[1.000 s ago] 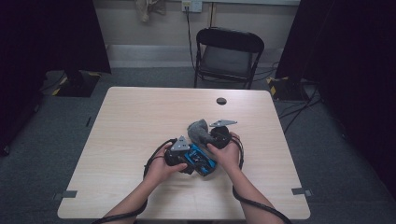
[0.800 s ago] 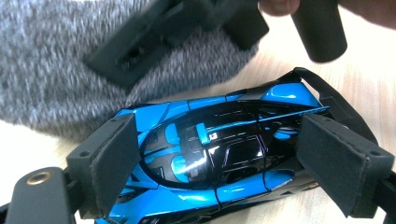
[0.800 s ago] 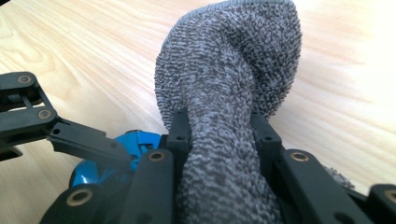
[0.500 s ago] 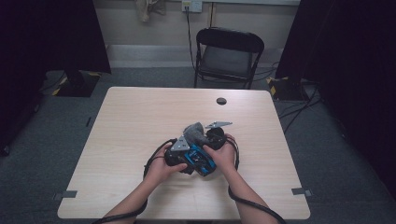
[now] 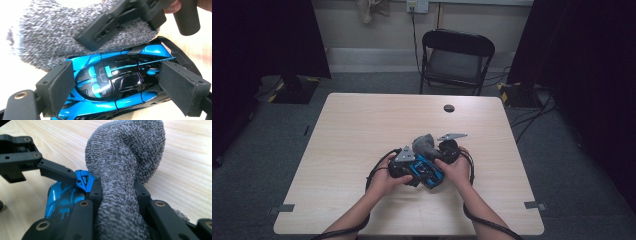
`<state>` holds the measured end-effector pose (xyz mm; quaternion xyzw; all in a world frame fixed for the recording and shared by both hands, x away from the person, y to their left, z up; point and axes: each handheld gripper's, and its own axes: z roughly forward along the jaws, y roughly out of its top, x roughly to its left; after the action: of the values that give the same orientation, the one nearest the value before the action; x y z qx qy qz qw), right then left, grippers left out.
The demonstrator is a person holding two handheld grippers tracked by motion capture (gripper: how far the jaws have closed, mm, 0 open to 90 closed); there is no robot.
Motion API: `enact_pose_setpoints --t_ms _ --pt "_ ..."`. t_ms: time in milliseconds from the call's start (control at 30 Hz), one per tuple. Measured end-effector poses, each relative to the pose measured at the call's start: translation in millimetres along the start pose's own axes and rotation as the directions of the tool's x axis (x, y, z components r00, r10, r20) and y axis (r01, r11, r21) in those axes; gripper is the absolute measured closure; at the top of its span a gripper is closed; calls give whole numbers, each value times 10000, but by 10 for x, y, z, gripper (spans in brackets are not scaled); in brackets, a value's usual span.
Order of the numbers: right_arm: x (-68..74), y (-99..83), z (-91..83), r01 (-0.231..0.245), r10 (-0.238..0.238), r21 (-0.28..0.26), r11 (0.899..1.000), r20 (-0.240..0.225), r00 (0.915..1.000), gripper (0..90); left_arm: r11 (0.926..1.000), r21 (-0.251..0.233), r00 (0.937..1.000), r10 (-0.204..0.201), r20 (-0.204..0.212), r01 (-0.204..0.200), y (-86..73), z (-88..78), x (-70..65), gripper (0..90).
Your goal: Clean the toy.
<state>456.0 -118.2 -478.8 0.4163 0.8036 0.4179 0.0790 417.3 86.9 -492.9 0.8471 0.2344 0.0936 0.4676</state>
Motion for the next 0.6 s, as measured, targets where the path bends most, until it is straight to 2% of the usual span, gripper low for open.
enact_pose_setpoints --t_ms 600 --pt "-34 -177 -249 -216 213 -91 9997 -319 9993 679 10000 0 10000 -5 -3 5 -1 -1 1 131"
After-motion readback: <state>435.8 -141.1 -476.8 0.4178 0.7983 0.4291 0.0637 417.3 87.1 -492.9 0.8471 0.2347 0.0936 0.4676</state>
